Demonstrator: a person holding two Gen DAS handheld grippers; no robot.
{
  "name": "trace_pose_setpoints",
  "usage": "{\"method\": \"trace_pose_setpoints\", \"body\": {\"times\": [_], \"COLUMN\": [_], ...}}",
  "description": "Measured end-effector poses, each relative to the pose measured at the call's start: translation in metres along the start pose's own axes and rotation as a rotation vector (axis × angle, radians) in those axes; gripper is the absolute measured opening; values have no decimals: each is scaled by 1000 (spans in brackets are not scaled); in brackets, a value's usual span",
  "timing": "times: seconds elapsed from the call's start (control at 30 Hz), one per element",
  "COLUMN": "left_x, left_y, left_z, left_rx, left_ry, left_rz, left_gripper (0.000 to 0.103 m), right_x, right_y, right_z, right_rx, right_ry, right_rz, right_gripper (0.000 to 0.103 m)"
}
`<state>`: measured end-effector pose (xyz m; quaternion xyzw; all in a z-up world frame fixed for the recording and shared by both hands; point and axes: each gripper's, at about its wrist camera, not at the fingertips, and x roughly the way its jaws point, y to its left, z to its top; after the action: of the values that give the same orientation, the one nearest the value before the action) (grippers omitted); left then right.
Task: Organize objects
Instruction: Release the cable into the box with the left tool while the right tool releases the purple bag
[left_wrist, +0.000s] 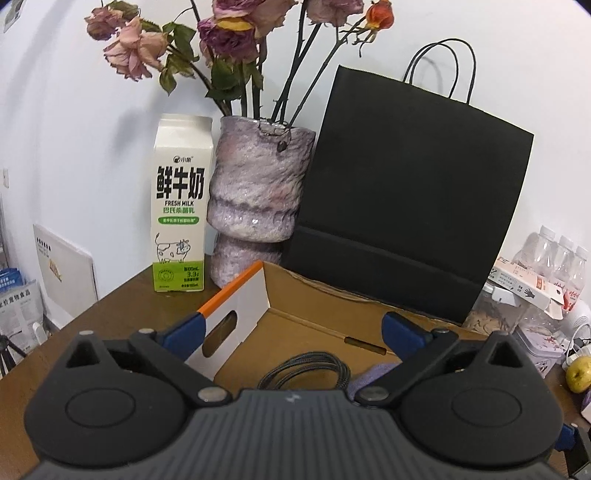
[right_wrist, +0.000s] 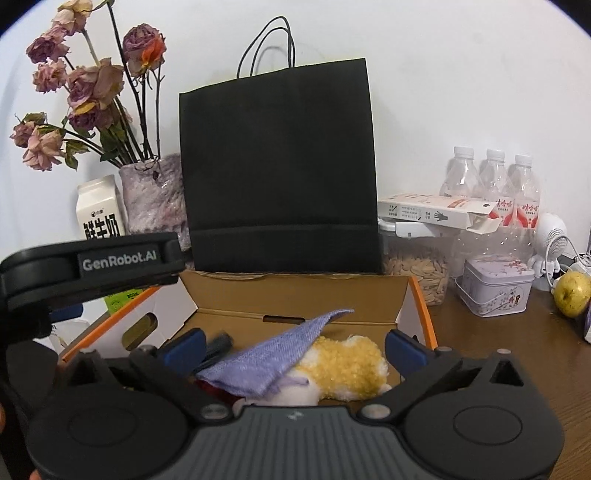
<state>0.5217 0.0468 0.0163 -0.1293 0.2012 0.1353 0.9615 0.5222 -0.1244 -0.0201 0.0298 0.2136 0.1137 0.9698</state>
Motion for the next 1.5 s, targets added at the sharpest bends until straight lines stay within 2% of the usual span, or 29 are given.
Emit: {"method": "trace_pose_setpoints", "body": {"times": [0.27, 0.43, 0.5, 0.73, 1.0, 1.27, 1.5], "left_x": [-5, -17, -24, -62, -112, -168, -210], "left_y": [2, 2, 3, 6, 17, 18, 28], "left_z": [2, 5, 6, 10, 11, -2, -19], "left_rx": [-6, -18, -24, 1, 1, 35, 20], "left_ry": [39, 61, 63, 10, -62, -118, -140], "left_rz": [14, 2, -24, -57, -76, -107, -126], "left_gripper": [103, 103, 103, 103, 103, 103, 103], "right_x": [-6, -17, -22, -51, -96, -146, -190], "right_y": [0, 1, 0, 2, 7, 7, 9], "right_z": [4, 8, 10, 14, 13, 1, -15], "right_rx": [4, 6, 13, 21, -22, -62, -104], "right_ry": [29, 25, 19, -20, -91, -143, -177], "right_rz": [3, 14, 23, 86, 97, 114, 123], "right_gripper": [103, 103, 103, 103, 103, 103, 103]}}
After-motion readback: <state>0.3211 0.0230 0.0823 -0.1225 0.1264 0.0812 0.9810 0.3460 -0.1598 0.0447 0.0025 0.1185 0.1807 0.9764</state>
